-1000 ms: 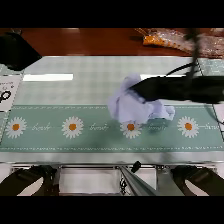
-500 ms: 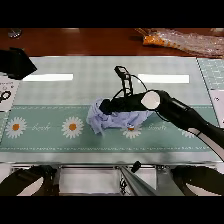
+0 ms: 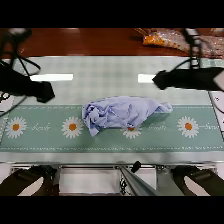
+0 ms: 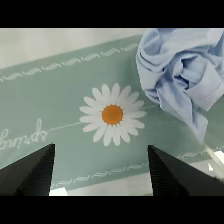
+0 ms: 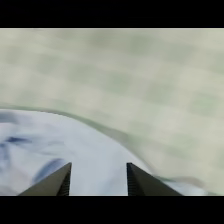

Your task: Fold the shirts.

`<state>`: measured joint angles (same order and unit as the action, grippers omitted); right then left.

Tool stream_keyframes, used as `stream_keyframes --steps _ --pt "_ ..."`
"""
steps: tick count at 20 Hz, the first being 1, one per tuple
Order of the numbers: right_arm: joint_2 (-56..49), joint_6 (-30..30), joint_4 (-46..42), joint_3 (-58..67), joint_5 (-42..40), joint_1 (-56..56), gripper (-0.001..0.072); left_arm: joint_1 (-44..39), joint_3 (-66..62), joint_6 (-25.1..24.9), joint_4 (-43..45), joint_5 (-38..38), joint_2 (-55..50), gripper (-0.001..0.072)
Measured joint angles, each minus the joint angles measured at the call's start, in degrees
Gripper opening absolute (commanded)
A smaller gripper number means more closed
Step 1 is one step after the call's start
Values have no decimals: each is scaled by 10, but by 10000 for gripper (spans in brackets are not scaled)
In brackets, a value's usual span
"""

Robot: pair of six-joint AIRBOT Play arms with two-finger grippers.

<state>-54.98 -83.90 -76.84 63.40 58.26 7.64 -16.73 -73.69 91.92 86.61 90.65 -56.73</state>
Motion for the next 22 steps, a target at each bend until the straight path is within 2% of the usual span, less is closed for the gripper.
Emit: stream_keyframes --steps 2,4,8,13,14,17,18,19,20,21,22 --pt "18 9 -60 -1 51 -78 450 0 94 -6 -60 -38 12 717" --pt "27 26 -76 -7 82 -149 450 -1 179 -15 -125 -75 20 716" --pt "35 56 -42 -29 106 -240 450 -29 272 -26 -224 -155 24 716" --pt "37 73 -11 -54 114 -271 450 -90 302 -19 -259 -234 -7 694" --pt "37 74 -8 -56 115 -273 450 -100 303 -17 -262 -243 -17 574" --pt "37 77 -4 -59 116 -277 450 -123 307 -15 -267 -265 -55 418" --pt "37 78 -2 -60 117 -277 450 -126 307 -15 -268 -273 -66 414" --pt "37 78 -1 -60 118 -278 449 -129 308 -14 -269 -286 -76 292" --pt "37 78 -1 -61 118 -278 449 -130 308 -11 -269 -299 -86 127" --pt "37 78 -1 -61 120 -278 449 -132 308 -11 -270 -308 -93 22" --pt "37 78 0 -61 122 -278 449 -133 308 -12 -270 -314 -99 21"
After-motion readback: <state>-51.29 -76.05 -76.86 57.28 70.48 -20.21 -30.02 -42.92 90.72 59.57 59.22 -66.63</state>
